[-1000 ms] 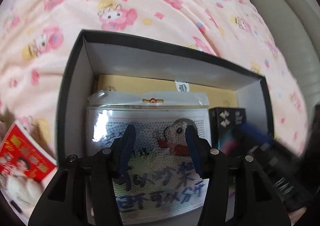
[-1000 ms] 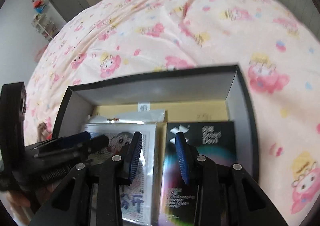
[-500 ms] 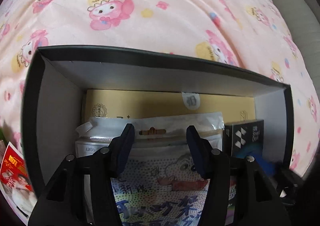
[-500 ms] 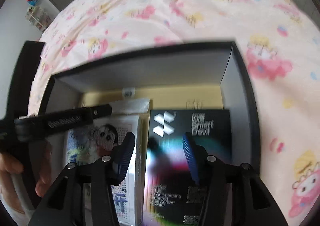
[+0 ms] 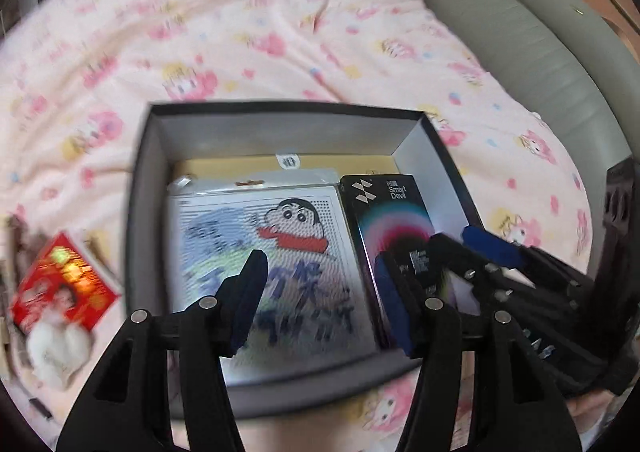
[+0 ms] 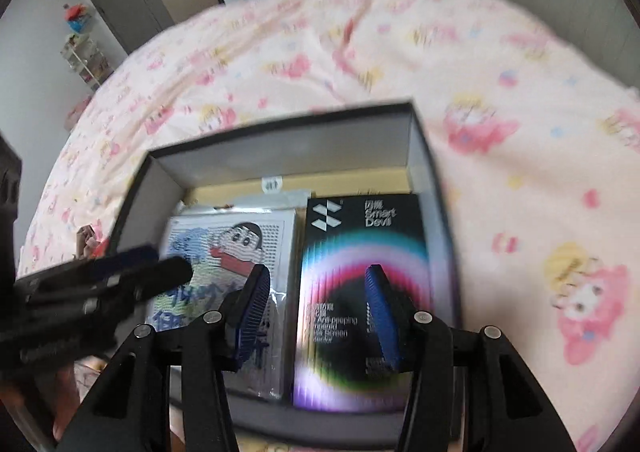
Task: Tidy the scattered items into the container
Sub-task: 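Withdraw the right gripper toward the remaining items on the bedspread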
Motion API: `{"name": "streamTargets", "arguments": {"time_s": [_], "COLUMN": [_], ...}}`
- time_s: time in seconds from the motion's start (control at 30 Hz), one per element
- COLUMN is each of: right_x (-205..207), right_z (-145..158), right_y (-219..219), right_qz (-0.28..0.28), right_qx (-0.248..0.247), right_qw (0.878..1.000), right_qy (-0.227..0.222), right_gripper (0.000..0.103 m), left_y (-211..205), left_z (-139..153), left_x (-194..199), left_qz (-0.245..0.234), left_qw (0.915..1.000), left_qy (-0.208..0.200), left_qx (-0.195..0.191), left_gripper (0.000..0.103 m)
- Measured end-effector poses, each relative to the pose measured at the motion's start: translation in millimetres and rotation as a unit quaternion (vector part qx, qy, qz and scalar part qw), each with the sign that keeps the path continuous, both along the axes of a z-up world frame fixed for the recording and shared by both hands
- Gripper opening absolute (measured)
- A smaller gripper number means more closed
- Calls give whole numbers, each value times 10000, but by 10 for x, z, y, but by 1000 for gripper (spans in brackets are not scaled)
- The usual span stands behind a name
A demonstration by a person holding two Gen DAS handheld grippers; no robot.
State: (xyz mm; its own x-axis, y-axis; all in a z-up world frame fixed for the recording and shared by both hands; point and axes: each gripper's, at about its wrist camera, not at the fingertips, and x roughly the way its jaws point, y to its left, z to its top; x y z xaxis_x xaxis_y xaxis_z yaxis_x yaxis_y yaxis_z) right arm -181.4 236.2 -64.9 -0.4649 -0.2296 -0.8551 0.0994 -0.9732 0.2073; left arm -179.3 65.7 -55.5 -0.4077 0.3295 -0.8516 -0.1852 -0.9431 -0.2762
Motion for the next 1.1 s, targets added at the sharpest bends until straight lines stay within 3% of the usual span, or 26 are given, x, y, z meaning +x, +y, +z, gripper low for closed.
{"name": "streamTargets", "arguments": {"time_s": [0.17,0.4,0.6,0.83,0.97,1.1], "right_x": [560,1169,1297,1270,1130,929], "right_z": [270,453,520,457,305,19], "right_y": [-56,-417,-1006,-2046,-2457,-2748], "right_qz": [-200,58,803,1994,2092,2194], "right_qx": [-312,-316,-466,-633,-543,-400], "right_qw": [9978,9962,9927,9762,9752,9748], "right_qy": [551,815,764,565,466,49], "right_gripper": [46,45,44,43,43,43], "left_y": [-29,-421,-1153,-2112,-2681,-3184], "left_z": [158,343,390,278,52,-300], "left_x": [397,983,1322,1552,1623,1651], "left_qz": [-303,-252,331,1077,1753,2240], "left_qw": [9993,9987,9974,9905,9832,9719], "left_qy": [132,203,200,237,101,-219], "left_qx": [193,399,608,822,491,686], "left_gripper": [59,60,59,60,59,59]}}
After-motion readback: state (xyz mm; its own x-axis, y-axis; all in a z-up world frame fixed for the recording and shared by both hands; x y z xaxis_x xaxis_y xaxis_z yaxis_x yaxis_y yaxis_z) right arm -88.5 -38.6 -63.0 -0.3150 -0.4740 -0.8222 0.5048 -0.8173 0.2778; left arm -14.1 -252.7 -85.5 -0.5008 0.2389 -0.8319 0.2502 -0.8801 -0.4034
